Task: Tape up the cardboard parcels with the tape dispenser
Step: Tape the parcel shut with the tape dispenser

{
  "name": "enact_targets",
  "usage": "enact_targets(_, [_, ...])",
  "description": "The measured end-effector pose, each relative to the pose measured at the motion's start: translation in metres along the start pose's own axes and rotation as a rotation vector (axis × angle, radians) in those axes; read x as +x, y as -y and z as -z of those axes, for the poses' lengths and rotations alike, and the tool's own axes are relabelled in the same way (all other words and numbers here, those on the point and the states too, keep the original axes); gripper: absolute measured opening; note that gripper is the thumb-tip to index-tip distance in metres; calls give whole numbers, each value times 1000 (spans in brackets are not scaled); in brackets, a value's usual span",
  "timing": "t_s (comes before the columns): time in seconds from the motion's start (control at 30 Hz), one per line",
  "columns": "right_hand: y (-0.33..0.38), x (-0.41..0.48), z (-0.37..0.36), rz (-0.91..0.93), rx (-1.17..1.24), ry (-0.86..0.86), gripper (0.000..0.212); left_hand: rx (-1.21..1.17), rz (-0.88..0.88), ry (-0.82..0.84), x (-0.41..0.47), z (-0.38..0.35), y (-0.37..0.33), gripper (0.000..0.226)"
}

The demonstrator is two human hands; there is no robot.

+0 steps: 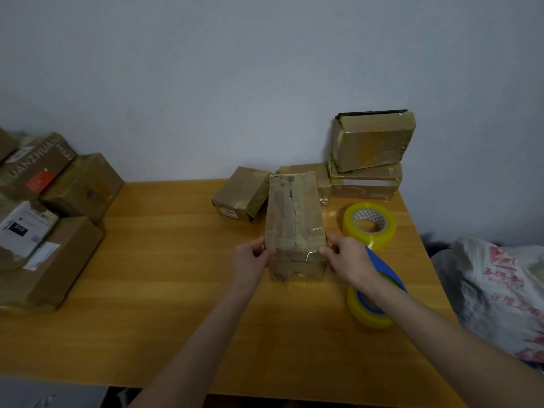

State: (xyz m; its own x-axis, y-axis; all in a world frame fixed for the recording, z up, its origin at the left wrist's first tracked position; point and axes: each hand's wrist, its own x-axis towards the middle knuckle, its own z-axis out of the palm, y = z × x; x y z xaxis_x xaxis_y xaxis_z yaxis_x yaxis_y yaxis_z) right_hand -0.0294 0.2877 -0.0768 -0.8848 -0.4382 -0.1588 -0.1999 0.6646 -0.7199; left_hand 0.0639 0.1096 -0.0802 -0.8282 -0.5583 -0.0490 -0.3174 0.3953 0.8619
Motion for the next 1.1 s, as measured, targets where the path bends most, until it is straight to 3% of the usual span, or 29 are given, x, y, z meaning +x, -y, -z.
enact_targets(0.13, [-3, -4, -5, 10, 56, -61, 50, 105, -71, -43, 0, 0, 5, 38])
enact_targets(0.37, [-9, -2, -5, 126, -281, -132, 66, 275, -113, -111, 4, -3, 5, 25])
enact_targets(0.47, [-4, 1, -2, 115, -476, -146, 68, 328, -97, -30, 8, -6, 3, 48])
enact_targets(0.63, [12, 12, -8, 119, -558, -157, 89, 325, -80, 121, 19, -13, -9, 101])
enact_targets(0.77, [11, 18, -12, 156, -580, -136, 82, 454, -159, 92, 22, -13, -2, 91])
enact_targets(0.93, [-12, 18, 1, 261, -495, -15, 77, 270, -230, 112, 19, -7, 10, 74])
enact_targets(1.03, [-17, 21, 12, 234, -357, 100, 80, 203, -249, 118, 20, -1, 11, 67])
enact_targets(1.1, [-15, 21, 10, 219, -338, 80, 82, 217, -253, 102, 21, -5, 8, 66])
